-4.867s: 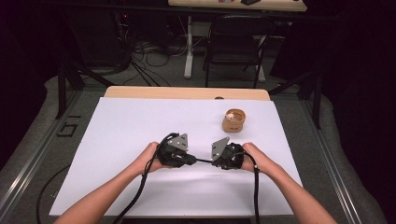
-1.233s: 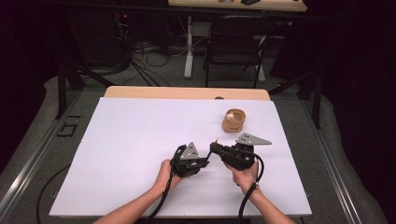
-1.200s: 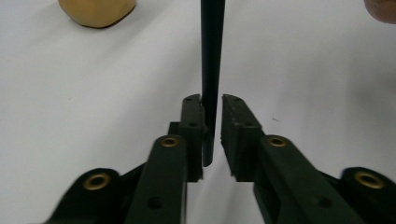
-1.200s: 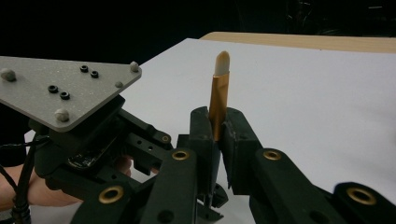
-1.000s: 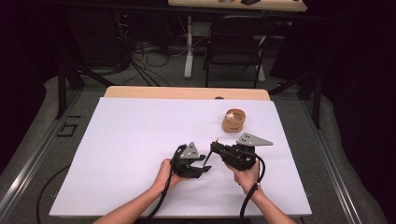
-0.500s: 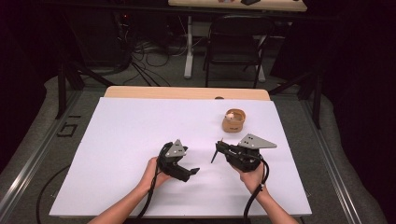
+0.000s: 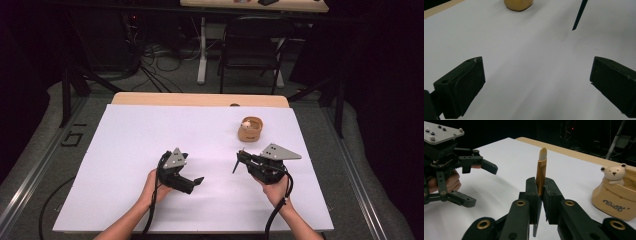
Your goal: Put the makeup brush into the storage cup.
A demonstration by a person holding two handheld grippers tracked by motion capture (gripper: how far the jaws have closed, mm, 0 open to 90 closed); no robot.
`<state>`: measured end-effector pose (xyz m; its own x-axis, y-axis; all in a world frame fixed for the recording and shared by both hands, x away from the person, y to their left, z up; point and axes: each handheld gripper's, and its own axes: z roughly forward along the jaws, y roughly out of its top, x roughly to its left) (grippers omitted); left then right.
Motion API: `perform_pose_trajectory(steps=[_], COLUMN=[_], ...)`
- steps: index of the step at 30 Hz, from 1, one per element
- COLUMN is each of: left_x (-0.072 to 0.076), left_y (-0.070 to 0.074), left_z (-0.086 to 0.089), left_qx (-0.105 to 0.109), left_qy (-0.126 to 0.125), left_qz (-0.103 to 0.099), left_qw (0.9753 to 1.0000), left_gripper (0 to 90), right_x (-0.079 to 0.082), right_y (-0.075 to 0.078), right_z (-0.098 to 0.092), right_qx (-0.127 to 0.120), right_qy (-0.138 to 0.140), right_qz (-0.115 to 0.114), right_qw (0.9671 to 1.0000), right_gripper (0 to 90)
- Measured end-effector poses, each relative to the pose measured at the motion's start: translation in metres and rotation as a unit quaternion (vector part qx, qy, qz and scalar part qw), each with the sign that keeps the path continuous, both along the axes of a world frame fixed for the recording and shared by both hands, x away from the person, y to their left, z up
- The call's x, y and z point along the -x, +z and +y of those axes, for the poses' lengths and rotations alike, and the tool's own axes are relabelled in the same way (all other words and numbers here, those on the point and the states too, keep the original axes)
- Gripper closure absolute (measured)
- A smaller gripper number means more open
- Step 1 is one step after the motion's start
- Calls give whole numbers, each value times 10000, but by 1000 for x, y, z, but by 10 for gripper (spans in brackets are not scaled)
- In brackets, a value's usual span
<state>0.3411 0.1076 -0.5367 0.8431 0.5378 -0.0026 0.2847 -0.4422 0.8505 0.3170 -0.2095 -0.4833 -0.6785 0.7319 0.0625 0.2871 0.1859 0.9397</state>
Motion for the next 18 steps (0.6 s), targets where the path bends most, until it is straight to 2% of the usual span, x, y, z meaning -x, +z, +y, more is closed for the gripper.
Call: perform_pose_trajectory(steps=[4, 11, 15, 18], left_x=[3, 8, 10, 9], left_y=[0, -2, -3, -3], left_z=[13, 29, 35, 39], left_qx=[137, 226, 174, -23], left_qy=[169, 358, 410, 530], left_qz=[-49, -74, -76, -14], left_qw=[9998, 9991, 9990, 9986], left_gripper=[0, 0, 0, 2], right_x=[-1, -2, -3, -4], right_y=[0, 1, 2, 1], right_z=[-4, -9, -10, -12], right_qx=[9, 59, 124, 141], right_qy=[-51, -66, -96, -117], right_qz=[15, 23, 27, 59], right_qw=[10000, 10000, 9999, 9998], right_gripper=[835, 835, 835, 835])
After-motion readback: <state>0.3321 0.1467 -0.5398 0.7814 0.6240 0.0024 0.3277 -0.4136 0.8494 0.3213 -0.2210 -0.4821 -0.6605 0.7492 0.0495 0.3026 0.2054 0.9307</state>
